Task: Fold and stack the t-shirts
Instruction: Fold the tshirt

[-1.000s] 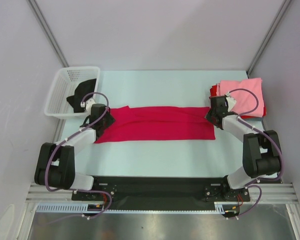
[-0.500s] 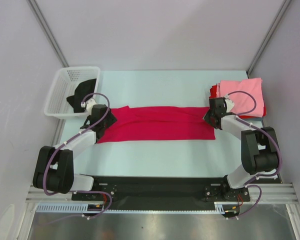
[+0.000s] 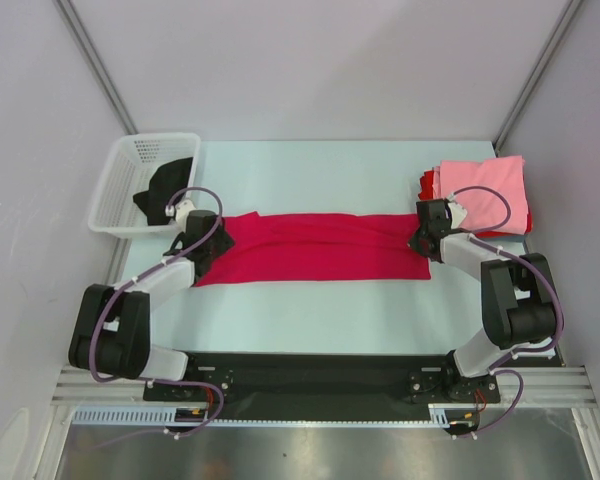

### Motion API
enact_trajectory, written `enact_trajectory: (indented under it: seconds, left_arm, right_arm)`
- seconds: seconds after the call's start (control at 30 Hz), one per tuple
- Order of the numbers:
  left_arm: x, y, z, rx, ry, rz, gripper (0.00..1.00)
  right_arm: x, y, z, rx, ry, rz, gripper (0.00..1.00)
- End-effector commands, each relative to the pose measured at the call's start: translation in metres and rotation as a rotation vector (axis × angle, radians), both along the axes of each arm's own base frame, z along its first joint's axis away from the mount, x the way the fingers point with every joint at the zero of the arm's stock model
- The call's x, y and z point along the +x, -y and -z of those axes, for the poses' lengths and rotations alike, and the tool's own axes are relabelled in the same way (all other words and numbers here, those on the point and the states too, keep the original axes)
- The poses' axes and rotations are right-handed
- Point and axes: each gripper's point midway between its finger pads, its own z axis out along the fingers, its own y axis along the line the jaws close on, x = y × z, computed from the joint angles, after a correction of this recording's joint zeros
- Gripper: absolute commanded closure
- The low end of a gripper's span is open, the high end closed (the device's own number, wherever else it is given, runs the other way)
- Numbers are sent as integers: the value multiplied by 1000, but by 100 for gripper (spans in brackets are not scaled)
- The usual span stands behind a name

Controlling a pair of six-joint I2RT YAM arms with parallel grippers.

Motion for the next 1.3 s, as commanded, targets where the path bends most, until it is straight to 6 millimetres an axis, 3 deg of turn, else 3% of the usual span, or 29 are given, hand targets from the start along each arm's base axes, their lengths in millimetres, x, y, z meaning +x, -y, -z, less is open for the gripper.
enact_trajectory:
  seconds: [0.0,0.3,0.53,0.73,0.93,1.03,1.07,1.27]
  left_arm:
    - [6,5,-2,-20,24,-1,39]
    - [1,1,11,-10,-26,-34,40]
    - [-9,-14,4,54,-34,-87,36]
    - [-12,-16,6,65,-44,-88,38]
    - [1,-8,13,57,-46,-56,67]
    - [7,-7,17,62,-58,-54,94]
    - [7,-7,17,62,-63,-55,98]
    - [18,-10,-11,82,4,-61,100]
  right_arm:
    - [12,0,-19,-4,70,-2,100]
    - [13,-1,-23,0,80,-15,100]
    - [14,0,-26,3,86,-17,100]
    - [14,0,-25,-2,83,-20,100]
    - [14,-1,-27,-1,87,-23,100]
    - [14,-1,-27,0,89,-27,100]
    - [15,-1,-28,-1,90,-29,100]
    - [31,-8,-42,21,118,-53,100]
